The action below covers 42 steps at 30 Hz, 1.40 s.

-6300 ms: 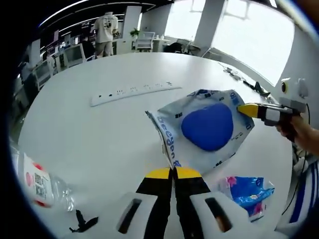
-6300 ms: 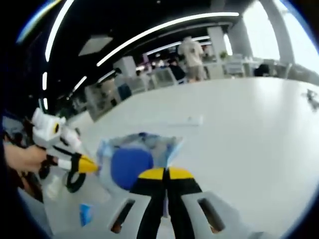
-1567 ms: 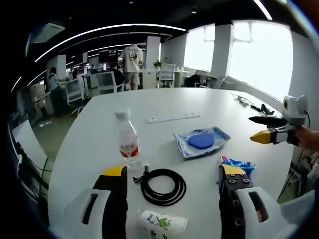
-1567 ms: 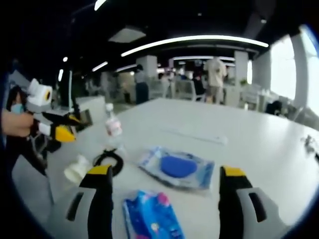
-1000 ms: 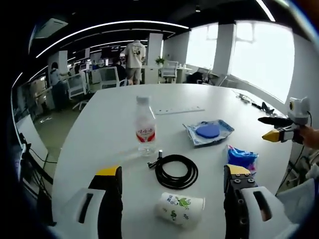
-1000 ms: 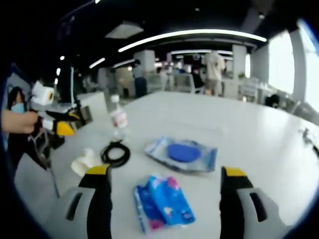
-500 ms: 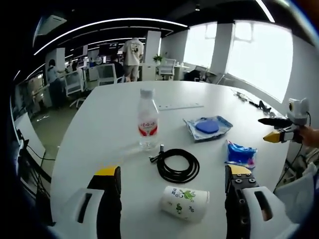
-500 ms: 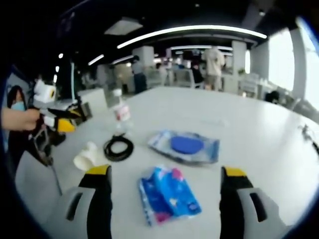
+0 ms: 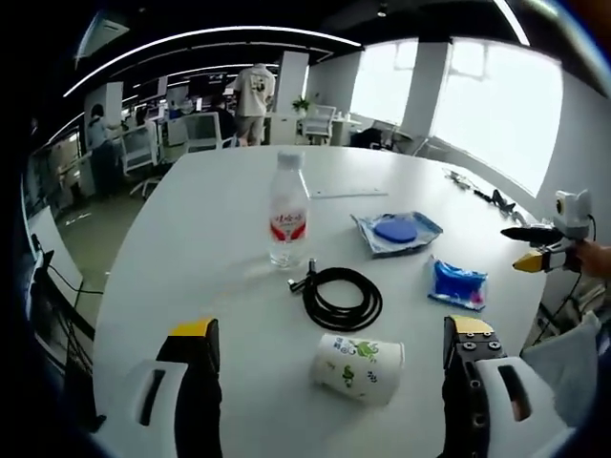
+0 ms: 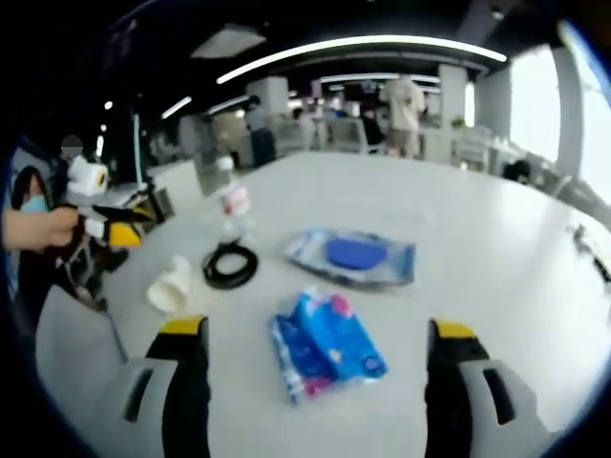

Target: Arrange the tabletop items into an orderly group along one side of the table until the central work area is clear of visible clutter.

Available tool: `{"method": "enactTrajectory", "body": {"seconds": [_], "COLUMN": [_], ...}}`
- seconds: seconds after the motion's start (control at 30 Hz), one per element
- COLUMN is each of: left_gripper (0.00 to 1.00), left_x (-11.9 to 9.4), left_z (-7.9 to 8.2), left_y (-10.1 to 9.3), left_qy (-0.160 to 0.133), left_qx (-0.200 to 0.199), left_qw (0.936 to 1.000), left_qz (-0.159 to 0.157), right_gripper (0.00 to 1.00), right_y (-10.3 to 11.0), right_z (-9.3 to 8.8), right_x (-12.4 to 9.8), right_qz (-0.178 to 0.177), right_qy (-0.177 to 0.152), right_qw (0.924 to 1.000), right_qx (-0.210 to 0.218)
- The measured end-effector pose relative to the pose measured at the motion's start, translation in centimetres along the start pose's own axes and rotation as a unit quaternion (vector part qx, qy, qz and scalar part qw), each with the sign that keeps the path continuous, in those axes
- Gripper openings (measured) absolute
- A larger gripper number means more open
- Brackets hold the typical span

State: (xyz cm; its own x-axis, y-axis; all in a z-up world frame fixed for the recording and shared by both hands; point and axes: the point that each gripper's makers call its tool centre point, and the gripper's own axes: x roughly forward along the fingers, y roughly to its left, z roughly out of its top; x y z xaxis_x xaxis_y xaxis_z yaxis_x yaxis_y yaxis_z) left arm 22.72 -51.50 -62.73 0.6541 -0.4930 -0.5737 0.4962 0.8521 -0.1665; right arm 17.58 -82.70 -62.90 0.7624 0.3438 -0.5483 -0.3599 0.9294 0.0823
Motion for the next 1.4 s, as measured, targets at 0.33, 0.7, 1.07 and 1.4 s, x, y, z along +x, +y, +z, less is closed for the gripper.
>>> {"method": "enactTrajectory", "body": {"seconds": [0.33,0.7,1.07,1.4], "left_gripper": [1.0,0.99,0.88,0.8], "left_x": [-0.1,0.9,2.5,3.9], "left_z": [-2.6,-3.3,-6.1,-7.8], "left_y": [-0.9,-1.9,-2.6,-2.1], "left_qy": [0.025,0.041,0.087,0.113], "left_qx": [-0.004,0.01,0.028,0.029], "left_qw": [0.9995,0.9988,0.9956,0.993], "left_qz": [-0.017,-0.027,-0.022,-0.019], "right_gripper": [0.92,0.91,0.88,0.79], "right_y": [0.4,1.9,7.8,14.4], "right_z": [-1.6,-0.9,-1.2,-1.5], "right_x": [-0.4,0.7,3.7,8.9], "right_qz": [0.006,0.017,0.071,0.154], "right_qy": [0.024,0.017,0.016,0.03], "right_qw": [0.9997,0.9997,0.9972,0.9844], "right_qx": [-0.002,-0.003,-0.018,-0.079]}}
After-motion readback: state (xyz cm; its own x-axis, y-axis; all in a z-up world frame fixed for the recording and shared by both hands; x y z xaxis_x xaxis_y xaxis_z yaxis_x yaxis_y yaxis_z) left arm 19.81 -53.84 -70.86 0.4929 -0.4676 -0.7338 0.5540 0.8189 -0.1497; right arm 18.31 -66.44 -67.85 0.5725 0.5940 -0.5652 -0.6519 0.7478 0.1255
